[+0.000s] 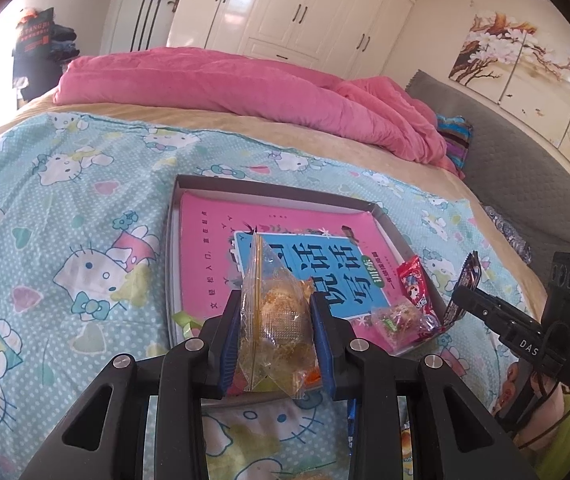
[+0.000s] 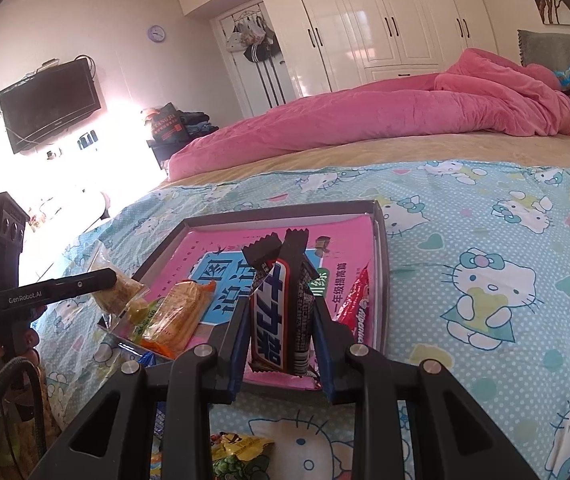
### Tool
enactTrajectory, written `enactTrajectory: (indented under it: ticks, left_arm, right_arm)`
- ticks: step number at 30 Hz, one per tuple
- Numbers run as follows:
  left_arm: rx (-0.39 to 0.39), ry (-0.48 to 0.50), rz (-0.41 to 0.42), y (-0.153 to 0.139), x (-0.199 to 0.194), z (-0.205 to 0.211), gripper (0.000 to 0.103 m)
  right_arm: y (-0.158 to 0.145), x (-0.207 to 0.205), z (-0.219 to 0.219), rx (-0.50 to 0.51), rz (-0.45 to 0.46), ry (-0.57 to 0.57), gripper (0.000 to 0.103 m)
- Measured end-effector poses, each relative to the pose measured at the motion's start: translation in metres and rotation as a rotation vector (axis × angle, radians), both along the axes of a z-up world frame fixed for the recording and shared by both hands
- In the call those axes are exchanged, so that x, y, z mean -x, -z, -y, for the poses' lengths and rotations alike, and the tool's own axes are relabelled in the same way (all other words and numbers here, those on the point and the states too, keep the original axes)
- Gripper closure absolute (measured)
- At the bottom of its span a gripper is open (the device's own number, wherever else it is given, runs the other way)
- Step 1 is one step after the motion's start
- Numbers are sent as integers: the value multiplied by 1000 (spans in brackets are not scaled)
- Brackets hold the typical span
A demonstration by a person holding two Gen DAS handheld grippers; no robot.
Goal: Organize snacks
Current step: 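Carry the Snickers bar over the tray with right tool while left tool carries pastry bag, then lower and release the Snickers bar in the tray with right tool while left tool releases pastry bag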
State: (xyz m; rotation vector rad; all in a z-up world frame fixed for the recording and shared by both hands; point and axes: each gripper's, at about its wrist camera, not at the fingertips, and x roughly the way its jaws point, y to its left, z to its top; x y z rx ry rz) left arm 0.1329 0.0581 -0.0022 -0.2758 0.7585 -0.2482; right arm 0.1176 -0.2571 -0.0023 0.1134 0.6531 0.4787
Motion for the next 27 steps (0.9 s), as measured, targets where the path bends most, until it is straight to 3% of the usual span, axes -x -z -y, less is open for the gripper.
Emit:
enactTrajectory:
  ticks: [27]
  left_arm:
    - [-17, 12, -31, 8, -7, 6, 69]
  right_arm:
    - [17, -15, -7, 1, -51, -18, 73]
